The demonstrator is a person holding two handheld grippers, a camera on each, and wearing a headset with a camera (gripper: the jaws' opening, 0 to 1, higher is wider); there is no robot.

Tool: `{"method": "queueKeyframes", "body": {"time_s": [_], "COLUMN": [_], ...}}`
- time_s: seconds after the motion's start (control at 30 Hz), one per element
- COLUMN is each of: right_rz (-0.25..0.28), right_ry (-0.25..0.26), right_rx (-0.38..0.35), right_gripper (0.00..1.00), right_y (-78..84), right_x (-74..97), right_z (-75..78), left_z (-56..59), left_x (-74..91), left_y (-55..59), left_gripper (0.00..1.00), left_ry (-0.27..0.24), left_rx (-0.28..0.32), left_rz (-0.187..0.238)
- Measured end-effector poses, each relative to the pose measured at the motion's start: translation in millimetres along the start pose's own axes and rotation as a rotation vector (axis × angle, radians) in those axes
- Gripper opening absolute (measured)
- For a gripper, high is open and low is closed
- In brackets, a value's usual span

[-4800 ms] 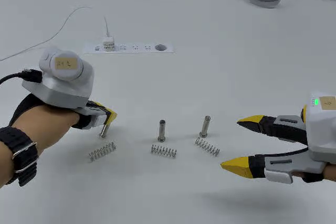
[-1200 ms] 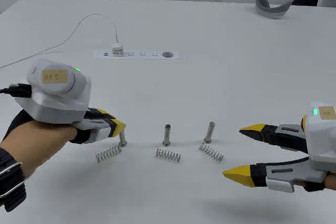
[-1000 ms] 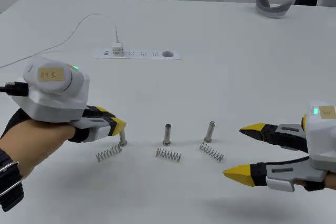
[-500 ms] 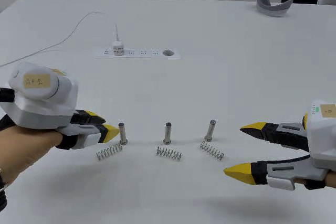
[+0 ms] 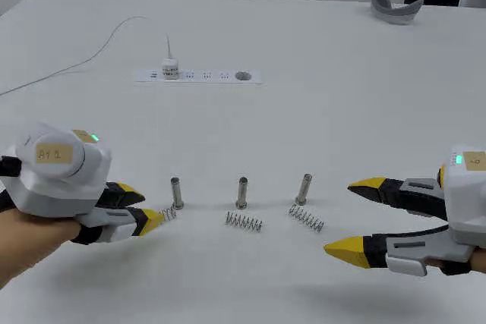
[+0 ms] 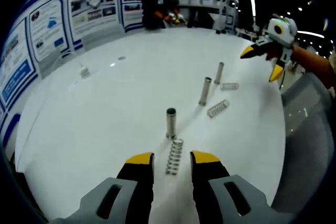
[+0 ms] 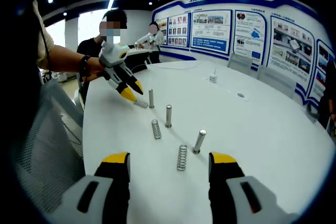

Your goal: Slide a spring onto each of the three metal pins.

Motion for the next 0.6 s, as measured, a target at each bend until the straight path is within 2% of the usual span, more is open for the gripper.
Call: {"method": "queueKeyframes", "body": {"time_s": [0.27,0.6], "right_rz": [-0.005,-0.011], "right_ry": [-0.001,-0.006], "right_rx": [0.002,-0.001], "right_gripper": [0.62,0.62], "right_y": [0.4,2.3], "right_x": [0.2,-0.7], "right_z": [1.3,2.8], "left_z": [0.9,-0.5], "left_x": [-5.2,-9.1], "left_y": [9.8,15.3], "left_gripper": [0.27,0.23], "left_ry": [0.012,0.013], "left_rx": [-0.008,-0.021], "left_rz": [-0.025,-0.039]}}
Point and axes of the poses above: the centre of the closed fingertips' face, and the gripper's own axes: x roughly backward along the fingers, z roughly to its right, y roughly out of its underside, the point moved 10 cm from there along x, roughly backward along the fingers, and after that the axes turned 3 degrees about z, right-handed, at the moved point
